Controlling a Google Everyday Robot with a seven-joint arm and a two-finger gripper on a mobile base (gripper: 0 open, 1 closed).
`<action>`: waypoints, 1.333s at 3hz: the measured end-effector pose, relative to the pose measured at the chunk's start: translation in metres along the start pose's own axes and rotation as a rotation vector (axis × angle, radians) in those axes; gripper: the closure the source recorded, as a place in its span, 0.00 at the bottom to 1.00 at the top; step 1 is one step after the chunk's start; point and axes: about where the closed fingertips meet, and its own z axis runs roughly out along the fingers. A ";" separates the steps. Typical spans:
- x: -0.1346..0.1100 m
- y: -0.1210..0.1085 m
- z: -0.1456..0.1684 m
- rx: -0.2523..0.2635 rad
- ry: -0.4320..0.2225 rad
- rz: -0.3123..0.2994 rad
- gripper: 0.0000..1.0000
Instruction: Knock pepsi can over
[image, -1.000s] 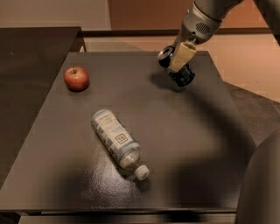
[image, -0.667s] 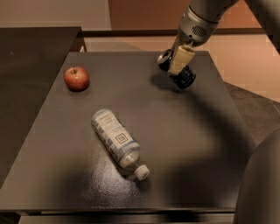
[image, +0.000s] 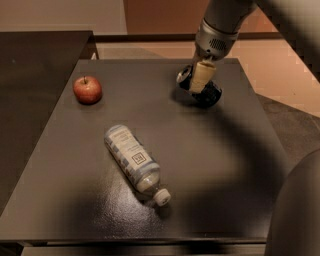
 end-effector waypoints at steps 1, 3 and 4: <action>-0.002 0.003 0.008 -0.010 0.029 -0.020 0.35; -0.007 0.003 0.018 -0.017 0.039 -0.033 0.00; -0.007 0.003 0.018 -0.017 0.039 -0.033 0.00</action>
Offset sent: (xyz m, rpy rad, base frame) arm -0.0146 0.0103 -0.0204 -0.0824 0.0708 0.0550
